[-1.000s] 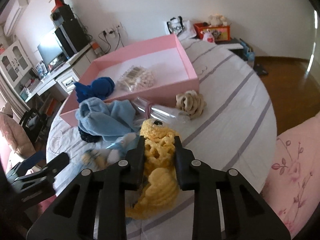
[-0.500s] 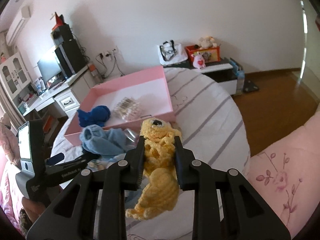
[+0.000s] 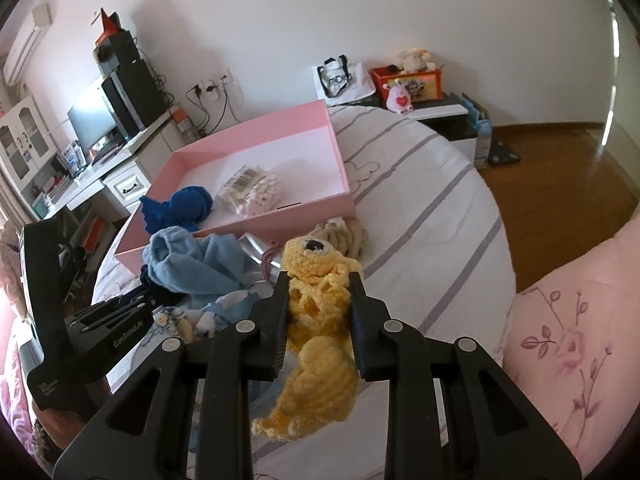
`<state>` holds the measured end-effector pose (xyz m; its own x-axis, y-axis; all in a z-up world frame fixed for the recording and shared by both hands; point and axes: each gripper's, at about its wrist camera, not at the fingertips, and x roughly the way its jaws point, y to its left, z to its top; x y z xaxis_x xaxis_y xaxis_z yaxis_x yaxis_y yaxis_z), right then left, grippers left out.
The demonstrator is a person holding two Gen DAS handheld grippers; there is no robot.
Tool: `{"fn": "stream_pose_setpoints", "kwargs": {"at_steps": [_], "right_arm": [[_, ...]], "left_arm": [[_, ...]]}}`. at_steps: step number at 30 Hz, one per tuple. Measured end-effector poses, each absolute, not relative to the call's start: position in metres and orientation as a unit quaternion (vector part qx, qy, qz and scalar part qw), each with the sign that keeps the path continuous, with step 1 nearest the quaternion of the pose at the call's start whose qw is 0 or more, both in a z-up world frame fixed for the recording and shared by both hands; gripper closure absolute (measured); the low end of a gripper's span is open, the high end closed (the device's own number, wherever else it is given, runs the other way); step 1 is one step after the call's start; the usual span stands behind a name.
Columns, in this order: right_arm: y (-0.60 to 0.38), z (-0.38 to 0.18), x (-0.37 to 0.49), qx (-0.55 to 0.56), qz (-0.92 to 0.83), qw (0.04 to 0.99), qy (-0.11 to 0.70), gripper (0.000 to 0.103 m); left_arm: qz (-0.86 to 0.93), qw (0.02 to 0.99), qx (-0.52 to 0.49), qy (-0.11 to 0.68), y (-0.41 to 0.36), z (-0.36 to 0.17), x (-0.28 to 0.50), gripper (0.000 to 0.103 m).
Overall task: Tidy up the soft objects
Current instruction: 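Grasp the yellow crocheted toy with the right tool while the left tool grasps the navy knit item, then lift the navy knit item with the left tool while the right tool carries the yellow toy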
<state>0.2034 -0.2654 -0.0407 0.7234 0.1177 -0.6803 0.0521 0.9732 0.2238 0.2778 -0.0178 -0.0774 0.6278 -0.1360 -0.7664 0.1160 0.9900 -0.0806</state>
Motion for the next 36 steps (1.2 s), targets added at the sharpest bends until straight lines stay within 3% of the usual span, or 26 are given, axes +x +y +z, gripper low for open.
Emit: {"fn": "stream_pose_setpoints", "kwargs": {"at_steps": [15,36], "right_arm": [[-0.235,-0.014,0.172,0.089,0.043,0.933,0.345,0.079],[-0.211,0.053,0.097,0.060,0.081,0.964,0.245,0.078]], "left_arm": [[-0.040,0.926,-0.014,0.376,0.008,-0.029,0.210,0.090],[-0.040,0.966,-0.019,0.253,0.030,0.061,0.067,0.090]]}}
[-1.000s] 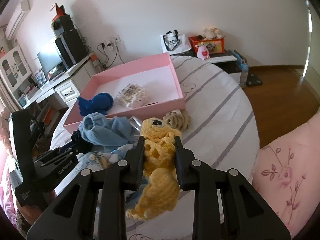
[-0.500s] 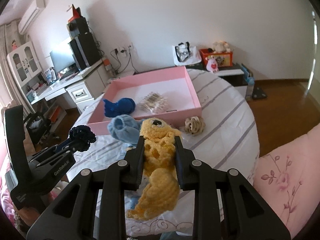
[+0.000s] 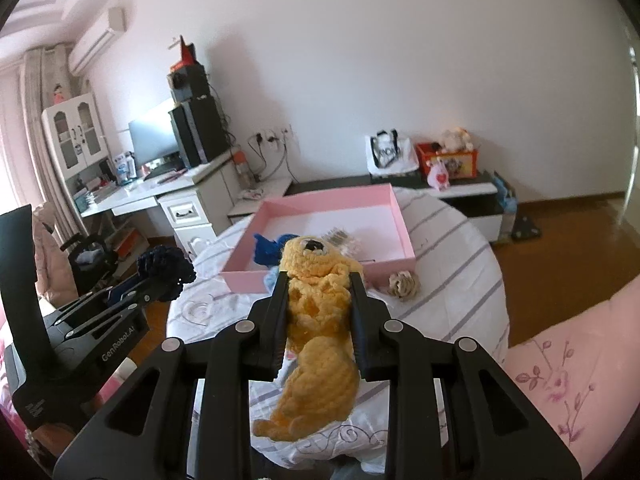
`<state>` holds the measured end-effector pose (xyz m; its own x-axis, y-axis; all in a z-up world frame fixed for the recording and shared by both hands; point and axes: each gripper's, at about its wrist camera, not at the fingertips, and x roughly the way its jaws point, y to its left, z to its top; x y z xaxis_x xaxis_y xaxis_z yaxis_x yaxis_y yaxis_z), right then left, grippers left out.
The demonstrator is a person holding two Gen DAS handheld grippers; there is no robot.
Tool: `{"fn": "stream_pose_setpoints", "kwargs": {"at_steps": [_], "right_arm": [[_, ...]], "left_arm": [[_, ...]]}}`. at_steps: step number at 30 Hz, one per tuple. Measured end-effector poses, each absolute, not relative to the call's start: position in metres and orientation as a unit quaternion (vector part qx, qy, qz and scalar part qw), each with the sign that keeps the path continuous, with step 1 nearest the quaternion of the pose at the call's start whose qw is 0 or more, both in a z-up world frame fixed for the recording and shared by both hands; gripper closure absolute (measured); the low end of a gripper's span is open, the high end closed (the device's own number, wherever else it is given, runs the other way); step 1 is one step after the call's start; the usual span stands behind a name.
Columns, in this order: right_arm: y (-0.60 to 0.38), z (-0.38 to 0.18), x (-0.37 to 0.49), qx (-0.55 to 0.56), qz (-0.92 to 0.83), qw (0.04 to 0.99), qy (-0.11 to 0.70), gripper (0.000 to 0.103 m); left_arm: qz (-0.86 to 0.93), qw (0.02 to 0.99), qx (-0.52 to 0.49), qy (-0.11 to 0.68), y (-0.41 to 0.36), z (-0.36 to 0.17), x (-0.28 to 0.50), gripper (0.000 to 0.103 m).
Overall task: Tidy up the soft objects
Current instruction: 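Lift the navy knit item with the left tool while the right tool carries the yellow toy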
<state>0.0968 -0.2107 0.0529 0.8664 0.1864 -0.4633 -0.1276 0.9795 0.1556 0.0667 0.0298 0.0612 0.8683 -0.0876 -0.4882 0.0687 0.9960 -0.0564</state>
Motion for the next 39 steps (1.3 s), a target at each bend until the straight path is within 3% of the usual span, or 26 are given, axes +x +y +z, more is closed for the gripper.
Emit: {"fn": "stream_pose_setpoints", "kwargs": {"at_steps": [22,39], "right_arm": [[-0.197,0.091,0.032,0.025,0.104,0.981,0.163,0.078],[-0.197,0.089,0.030,0.025,0.104,0.981,0.163,0.078]], "left_arm": [[-0.052,0.988,-0.005,0.148,0.032,0.085,-0.078,0.089],[-0.049,0.987,-0.014,0.152,0.034,0.069,-0.086,0.089]]}}
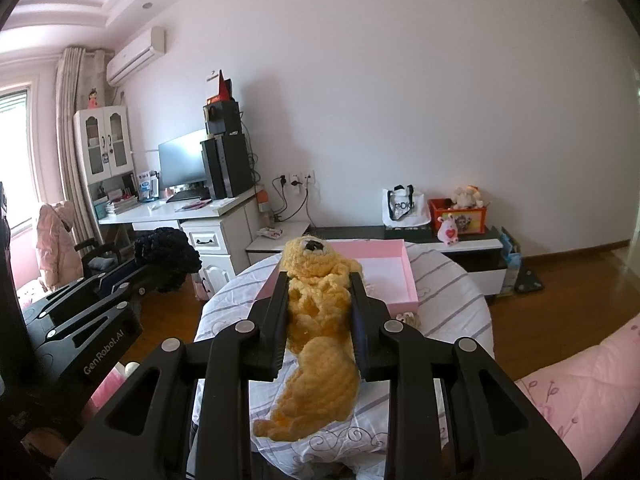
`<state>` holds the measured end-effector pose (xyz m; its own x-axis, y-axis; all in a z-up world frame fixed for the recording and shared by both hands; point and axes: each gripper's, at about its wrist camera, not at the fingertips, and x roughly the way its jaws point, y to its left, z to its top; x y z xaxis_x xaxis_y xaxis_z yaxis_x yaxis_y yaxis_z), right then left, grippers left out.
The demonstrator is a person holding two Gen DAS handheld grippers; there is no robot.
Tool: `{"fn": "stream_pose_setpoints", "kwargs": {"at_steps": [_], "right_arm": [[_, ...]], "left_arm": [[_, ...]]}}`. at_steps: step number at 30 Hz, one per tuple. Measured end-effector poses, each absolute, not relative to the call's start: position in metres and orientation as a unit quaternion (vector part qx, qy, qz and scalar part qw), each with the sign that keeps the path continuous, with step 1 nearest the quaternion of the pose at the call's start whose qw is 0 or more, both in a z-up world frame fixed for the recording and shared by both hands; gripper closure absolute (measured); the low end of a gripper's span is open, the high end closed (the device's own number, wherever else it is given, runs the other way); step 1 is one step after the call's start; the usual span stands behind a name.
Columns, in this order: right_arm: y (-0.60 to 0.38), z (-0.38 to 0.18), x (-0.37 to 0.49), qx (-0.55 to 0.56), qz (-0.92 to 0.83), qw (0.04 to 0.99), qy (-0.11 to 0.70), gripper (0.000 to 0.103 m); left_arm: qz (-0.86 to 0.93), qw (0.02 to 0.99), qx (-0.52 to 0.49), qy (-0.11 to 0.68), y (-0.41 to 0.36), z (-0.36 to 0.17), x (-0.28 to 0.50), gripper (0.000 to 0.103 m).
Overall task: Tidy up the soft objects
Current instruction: 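Lift the navy knit item with the left tool while the right tool carries the yellow toy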
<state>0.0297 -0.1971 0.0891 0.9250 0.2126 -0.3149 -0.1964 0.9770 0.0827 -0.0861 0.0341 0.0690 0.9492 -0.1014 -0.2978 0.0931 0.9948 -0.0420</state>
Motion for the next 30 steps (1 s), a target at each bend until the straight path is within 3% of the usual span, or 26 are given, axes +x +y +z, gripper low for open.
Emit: {"fn": "stream_pose_setpoints", "kwargs": {"at_steps": [30], "right_arm": [[-0.220,0.035,0.104,0.073,0.086,0.964,0.242,0.077]], "left_arm": [[-0.049,0.967,-0.008,0.249,0.014,0.060,0.033,0.089]]}}
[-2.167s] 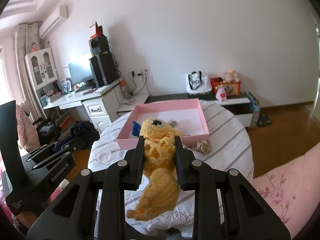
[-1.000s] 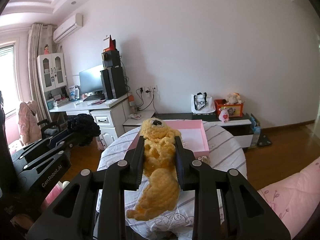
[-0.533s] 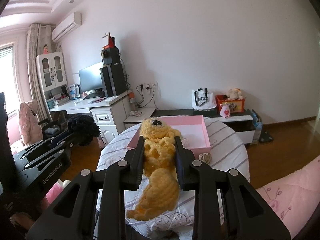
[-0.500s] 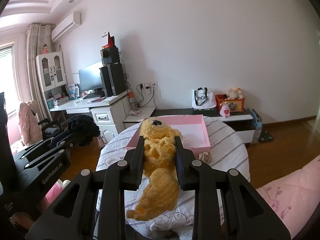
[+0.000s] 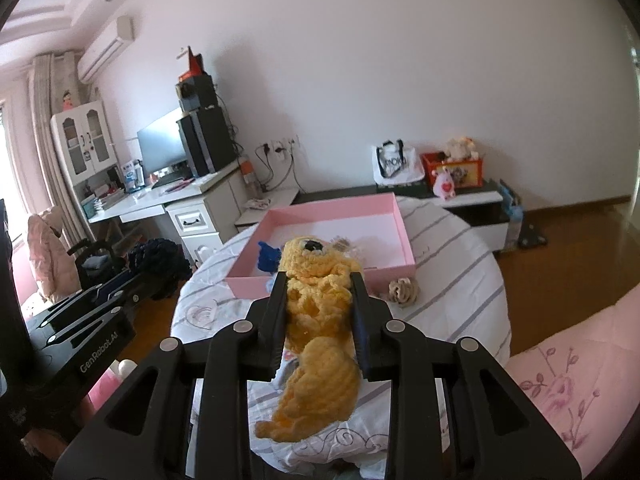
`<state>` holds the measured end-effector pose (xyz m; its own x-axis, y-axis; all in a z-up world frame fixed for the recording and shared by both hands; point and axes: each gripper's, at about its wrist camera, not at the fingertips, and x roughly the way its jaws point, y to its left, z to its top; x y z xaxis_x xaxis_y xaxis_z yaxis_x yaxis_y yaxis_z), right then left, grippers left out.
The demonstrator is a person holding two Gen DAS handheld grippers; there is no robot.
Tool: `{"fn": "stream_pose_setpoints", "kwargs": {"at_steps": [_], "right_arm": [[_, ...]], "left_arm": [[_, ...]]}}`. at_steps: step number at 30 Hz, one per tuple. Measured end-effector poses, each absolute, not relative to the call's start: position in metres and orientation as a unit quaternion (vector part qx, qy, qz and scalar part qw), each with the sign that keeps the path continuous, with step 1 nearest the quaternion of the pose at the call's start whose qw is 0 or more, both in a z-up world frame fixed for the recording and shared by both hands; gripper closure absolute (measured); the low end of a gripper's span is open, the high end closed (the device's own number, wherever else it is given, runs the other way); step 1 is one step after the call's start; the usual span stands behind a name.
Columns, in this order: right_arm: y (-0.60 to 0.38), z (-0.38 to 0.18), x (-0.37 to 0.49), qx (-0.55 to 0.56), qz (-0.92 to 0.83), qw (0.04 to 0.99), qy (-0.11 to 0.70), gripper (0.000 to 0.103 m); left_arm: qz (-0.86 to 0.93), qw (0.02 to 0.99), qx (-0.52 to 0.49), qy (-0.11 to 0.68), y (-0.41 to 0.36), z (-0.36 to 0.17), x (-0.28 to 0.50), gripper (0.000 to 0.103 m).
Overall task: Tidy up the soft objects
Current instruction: 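Lift the navy knit item with the left tool while the right tool carries the yellow toy, then lower both held toys into the pink tray and open both tools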
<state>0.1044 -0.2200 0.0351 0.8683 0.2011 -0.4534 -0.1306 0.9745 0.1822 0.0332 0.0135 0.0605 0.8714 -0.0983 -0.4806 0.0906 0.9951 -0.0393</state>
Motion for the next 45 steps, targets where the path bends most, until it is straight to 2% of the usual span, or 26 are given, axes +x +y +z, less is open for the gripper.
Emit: {"fn": "stream_pose_setpoints", "kwargs": {"at_steps": [9,28,36,39,43,44,45], "right_arm": [[-0.238,0.010,0.165,0.093,0.064,0.952,0.283,0.077],[-0.243,-0.025,0.303,0.098,0.059,0.935,0.336,0.077],[-0.248,-0.045,0.335,0.115,0.066,0.925,0.356,0.077],[-0.251,-0.049,0.338,0.121,0.062,0.925,0.355,0.074],[-0.257,-0.049,0.340,0.132,0.060,0.926,0.349,0.065],[-0.255,-0.048,0.339,0.133,0.057,0.927,0.346,0.064],[-0.257,-0.047,0.338,0.135,0.054,0.929,0.341,0.060]], "left_arm": [[-0.054,0.953,-0.004,0.298,-0.001,0.053,0.118,0.089],[-0.077,0.927,0.007,0.366,-0.045,0.024,0.347,0.089],[-0.097,0.919,0.013,0.382,-0.053,0.006,0.404,0.088],[-0.090,0.922,0.025,0.376,-0.052,0.001,0.413,0.082],[-0.083,0.927,0.024,0.365,-0.052,-0.004,0.419,0.046],[-0.082,0.929,0.023,0.361,-0.052,-0.007,0.413,0.039],[-0.079,0.930,0.022,0.357,-0.051,-0.009,0.412,0.037]]}}
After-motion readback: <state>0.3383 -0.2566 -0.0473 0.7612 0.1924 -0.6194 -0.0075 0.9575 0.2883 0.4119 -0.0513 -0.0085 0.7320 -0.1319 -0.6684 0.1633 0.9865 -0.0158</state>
